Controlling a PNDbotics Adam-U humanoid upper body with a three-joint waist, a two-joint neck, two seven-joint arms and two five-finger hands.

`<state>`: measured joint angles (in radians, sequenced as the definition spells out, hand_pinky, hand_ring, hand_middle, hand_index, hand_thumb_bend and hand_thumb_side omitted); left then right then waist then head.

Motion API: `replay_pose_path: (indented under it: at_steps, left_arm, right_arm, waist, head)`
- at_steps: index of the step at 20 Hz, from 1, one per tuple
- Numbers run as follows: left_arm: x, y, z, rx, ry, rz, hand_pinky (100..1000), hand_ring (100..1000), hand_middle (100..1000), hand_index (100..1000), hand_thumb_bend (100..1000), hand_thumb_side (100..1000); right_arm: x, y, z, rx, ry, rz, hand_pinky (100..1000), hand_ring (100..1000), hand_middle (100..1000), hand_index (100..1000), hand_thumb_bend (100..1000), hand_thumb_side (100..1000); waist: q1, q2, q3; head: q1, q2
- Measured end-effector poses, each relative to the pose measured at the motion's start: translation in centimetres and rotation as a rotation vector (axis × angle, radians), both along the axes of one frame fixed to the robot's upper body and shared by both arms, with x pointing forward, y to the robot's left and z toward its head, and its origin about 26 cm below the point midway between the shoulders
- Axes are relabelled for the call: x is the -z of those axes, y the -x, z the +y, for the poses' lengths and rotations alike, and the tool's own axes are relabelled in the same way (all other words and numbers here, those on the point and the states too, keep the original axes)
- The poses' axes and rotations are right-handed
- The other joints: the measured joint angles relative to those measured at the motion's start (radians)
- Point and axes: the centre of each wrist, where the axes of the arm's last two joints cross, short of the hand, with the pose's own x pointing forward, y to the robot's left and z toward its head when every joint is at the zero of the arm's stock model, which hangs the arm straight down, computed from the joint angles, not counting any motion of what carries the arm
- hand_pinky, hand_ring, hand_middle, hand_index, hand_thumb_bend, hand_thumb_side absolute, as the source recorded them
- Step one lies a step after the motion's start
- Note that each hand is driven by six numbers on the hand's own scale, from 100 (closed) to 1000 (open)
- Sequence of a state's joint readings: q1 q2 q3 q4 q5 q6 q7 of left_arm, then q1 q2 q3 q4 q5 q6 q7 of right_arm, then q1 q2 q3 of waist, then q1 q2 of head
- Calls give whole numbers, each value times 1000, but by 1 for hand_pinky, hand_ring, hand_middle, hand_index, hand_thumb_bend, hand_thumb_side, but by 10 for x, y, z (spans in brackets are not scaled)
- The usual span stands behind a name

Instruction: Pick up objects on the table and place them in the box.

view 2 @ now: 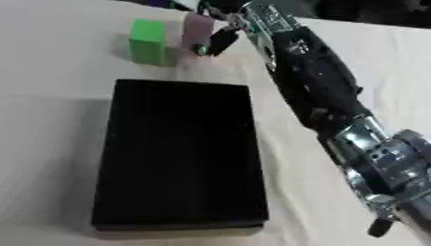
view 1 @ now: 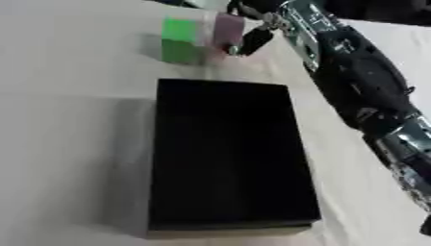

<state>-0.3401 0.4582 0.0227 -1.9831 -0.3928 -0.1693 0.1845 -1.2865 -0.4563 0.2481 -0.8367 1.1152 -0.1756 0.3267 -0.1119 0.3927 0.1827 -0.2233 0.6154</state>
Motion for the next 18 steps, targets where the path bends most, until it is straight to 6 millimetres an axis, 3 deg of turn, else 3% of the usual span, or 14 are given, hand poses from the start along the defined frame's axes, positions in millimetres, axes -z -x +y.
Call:
replay_pose_path:
  at_steps: [4,8,12,18]
  left_arm:
    - [0,0,0,1,0,3,780,782,815,818,169,1000]
    - [0,0,1,1,1,4,779,783,815,817,171,1000]
    - [-1,0,1,3,1,5,779,783,814,817,172,1000]
    - [-2,0,1,13,1,4,778,783,814,817,173,1000]
  right_arm:
    - [-19,12,2,-47,-37,-9,703,634,428,656,100,605]
    - [-38,38,-1,-118,-34,-15,701,638,431,656,100,593]
    - [-47,80,1,-211,-3,-42,698,642,433,656,100,587]
    - [-46,158,22,-350,47,-97,696,647,442,660,100,608]
  waist:
    - [6,-21,-22]
    - [8,-40,-45]
    - [10,-53,-64]
    - [19,-69,-85]
  head:
    - [9,9]
    - [26,17]
    - [40,26]
    - [55,39]
